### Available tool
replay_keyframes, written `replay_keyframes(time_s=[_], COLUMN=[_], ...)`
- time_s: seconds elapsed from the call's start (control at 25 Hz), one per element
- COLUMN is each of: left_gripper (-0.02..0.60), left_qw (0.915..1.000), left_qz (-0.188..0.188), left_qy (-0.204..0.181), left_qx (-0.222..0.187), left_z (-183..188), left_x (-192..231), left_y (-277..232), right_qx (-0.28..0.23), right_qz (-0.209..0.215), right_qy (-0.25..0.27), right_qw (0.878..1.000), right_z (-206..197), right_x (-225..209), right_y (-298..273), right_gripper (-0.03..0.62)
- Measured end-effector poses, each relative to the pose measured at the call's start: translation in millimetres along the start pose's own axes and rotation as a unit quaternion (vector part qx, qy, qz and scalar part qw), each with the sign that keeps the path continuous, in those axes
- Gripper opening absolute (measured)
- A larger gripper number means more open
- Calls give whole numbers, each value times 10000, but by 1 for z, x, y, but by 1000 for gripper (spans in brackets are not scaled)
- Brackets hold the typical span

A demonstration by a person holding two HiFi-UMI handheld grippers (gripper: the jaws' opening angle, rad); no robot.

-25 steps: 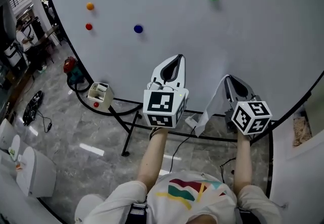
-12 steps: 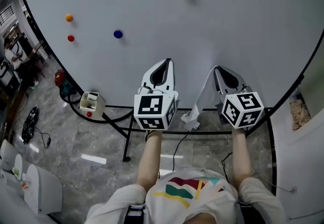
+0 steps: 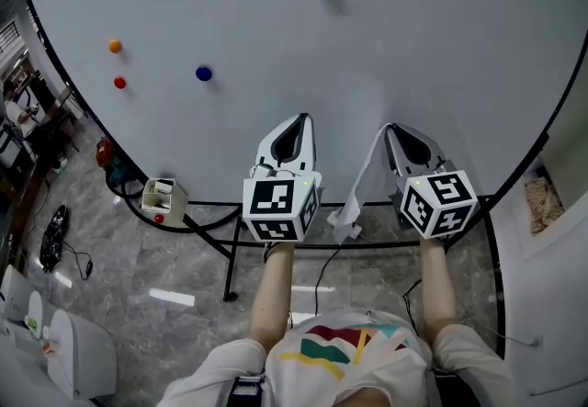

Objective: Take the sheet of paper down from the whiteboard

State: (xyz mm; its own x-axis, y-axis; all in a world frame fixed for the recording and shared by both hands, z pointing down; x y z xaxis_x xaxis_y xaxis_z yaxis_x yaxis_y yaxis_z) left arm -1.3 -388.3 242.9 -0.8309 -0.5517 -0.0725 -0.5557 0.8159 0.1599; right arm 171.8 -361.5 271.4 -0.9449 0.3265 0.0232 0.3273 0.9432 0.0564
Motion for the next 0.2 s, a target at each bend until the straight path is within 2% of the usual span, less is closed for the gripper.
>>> replay_keyframes(time_s=[0.2], left_gripper=[44], left_qw=[10000], left_qz=[30], left_qy=[5], left_qx=[13], left_z=[-2], left_x=[1], left_y=[-5], right_qx=[-12], right_qz=[65], right_qy=[56], right_qw=[10000], right_z=[1], right_x=[-1], right_y=[-5], right_gripper=[14])
Point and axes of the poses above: the fingertips, and each gripper's own axes: y backward along the fingers, x to its left, z out of its top, the point moved 4 cm from there along y, backward along the fingers, and after that the axes turned 3 degrees about x, right-handed, at the moved point
